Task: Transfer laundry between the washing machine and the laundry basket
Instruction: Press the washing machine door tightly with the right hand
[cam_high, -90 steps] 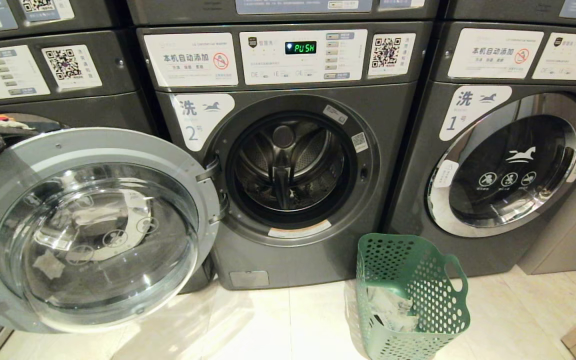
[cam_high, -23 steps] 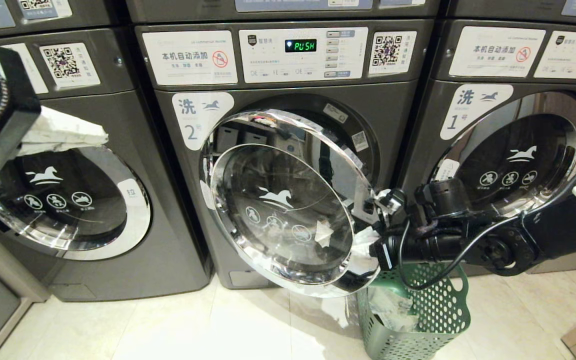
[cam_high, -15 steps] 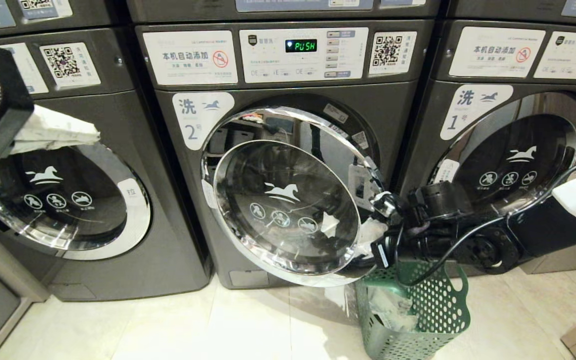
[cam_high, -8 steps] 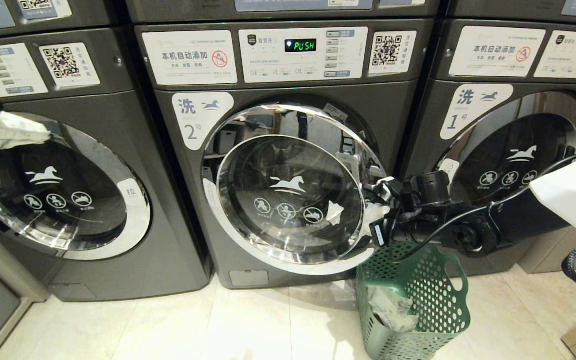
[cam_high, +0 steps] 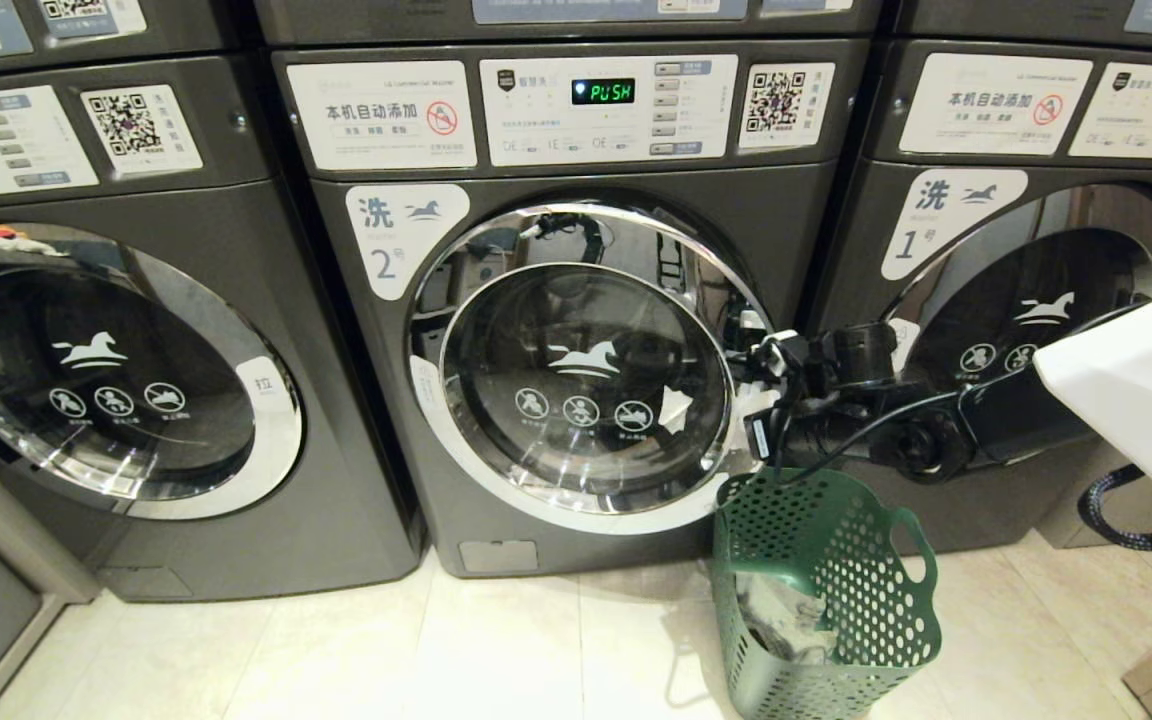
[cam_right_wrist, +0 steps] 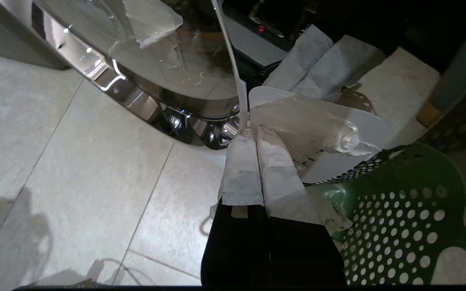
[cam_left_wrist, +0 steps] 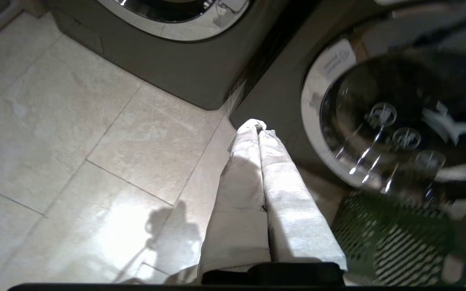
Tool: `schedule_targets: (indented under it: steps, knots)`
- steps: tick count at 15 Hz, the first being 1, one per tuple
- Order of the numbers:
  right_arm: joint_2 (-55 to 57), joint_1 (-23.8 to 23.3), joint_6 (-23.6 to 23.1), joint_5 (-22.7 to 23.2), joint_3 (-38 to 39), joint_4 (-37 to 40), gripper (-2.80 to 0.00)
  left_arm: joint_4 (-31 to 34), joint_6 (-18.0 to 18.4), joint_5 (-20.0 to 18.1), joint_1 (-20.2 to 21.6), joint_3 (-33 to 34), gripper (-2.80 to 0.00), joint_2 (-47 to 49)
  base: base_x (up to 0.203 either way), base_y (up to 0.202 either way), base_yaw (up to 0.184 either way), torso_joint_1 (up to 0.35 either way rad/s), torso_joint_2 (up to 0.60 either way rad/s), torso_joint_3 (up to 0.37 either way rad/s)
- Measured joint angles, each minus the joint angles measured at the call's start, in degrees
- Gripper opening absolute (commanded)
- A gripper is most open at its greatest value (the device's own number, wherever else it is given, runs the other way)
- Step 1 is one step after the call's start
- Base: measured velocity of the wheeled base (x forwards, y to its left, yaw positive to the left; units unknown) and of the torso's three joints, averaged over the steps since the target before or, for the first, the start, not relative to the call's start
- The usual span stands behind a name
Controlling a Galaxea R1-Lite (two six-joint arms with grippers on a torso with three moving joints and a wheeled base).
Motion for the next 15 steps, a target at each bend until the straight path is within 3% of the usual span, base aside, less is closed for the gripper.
schedule_targets:
  steps: [4,6,8,15]
  knots:
    - [3.62,-1.67,0.23,-0.51,-4.73,-0.29,-2.80,-7.85,22.96,-9.62,-0.16,19.06,-2.80,-13.29,0.000,0.000,0.000,0.000,0.00,0.000]
    - [5.45,-2.28,0.34,-0.52,-7.01,-0.37,-2.80,-9.29,31.19,-14.93,-0.27,27.22,-2.80,-19.75,0.000,0.000,0.000,0.000,0.00,0.000]
    - [7.35,-2.85,0.39,-0.56,-10.23,-0.36,-2.80,-9.66,33.31,-16.42,-0.24,33.19,-2.80,-24.37,0.000,0.000,0.000,0.000,0.00,0.000]
    - [17.16,-4.13,0.80,-0.27,-26.70,-0.39,-2.80,-9.78,33.62,-16.67,-0.18,48.43,-2.80,-37.81,0.000,0.000,0.000,0.000,0.00,0.000]
